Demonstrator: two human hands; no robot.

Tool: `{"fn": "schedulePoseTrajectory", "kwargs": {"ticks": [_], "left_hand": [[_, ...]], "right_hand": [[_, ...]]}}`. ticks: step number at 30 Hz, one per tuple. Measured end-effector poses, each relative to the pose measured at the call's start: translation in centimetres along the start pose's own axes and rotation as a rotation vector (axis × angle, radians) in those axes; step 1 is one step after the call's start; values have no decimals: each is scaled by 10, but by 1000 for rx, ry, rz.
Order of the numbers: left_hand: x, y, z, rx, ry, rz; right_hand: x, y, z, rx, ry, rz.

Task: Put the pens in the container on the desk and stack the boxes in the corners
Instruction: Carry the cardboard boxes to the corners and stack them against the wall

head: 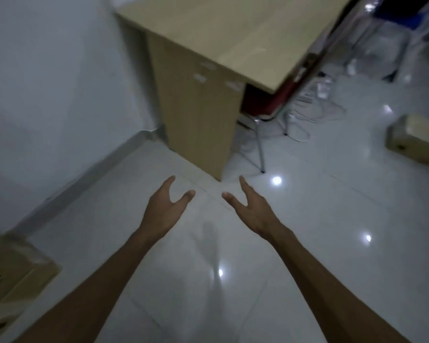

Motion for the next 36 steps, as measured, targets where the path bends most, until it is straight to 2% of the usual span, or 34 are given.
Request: {"fn": "schedulePoseTrajectory", "kwargs": {"ticks": [1,2,5,9,17,26,35,36], "left_hand": [[2,-34,-17,-1,-26,49],[6,-107,-45,-36,-59,129],[11,-165,-72,-31,-65,187],[38,-333,-145,-79,-162,358],[58,-564,-235,-158,-314,592],[29,-745,-307,-186,-392,783],[-78,-919,-393,-299,-467,885],[-82,-922,-397,-306,-477,884]], "right_hand": [[6,20,-29,-17,-37,-32],[24,66,-88,-62,-106,-85],[38,103,-133,-95,-137,-133],[79,204,-260,-154,-272,-272],[117,340,-422,-217,-465,-468],[104,448,-547,-268,-634,-606],[0,565,-662,-320,-719,-664],[-3,570,-664,-314,-712,-669]]}}
Point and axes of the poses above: each hand's wrist, its own x-axis away from the middle knuckle, its own y-axis out of the back of the hand, z = x × y, the point moved 8 cm from there along -x, towards the middle knuckle, and after that the axes turned 12 degrees about x, right-handed, at the moved point
